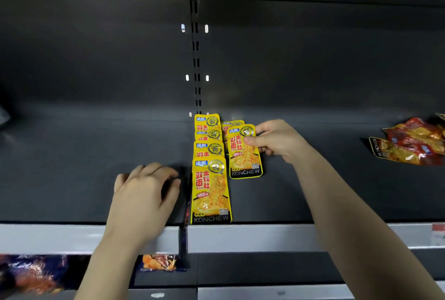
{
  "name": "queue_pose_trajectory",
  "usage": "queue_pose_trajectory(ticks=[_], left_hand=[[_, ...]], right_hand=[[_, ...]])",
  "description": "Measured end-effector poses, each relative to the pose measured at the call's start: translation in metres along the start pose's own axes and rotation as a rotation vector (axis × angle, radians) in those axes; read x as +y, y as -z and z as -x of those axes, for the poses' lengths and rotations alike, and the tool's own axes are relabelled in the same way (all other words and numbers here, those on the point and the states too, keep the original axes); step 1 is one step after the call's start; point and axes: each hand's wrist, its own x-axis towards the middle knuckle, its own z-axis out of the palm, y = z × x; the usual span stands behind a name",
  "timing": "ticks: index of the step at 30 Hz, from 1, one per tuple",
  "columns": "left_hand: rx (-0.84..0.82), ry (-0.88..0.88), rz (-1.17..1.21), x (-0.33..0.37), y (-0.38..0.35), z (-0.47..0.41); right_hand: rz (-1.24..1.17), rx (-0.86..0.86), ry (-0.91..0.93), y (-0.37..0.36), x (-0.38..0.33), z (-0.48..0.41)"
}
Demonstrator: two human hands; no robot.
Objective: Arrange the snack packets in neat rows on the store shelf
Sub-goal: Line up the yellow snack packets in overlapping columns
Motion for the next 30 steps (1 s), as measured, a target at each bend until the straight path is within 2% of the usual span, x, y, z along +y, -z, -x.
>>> queue_pose_trajectory(ticks=[8, 14, 30], left_hand=[[0.004, 0.004, -0.004, 0.001, -0.001, 0.001], [0.007, 0.012, 0.0, 0.003, 0.0, 0.002], [0.008, 0.005, -0.012, 0.003, 0.002, 0.005]], right_hand=[[-0.046, -0.021, 0.021, -0.007, 0.002, -0.002], [0.046, 0.106, 0.076, -0.011, 0.008, -0.01], [0.227, 0.187, 0.075, -0.018, 0.012, -0.013]])
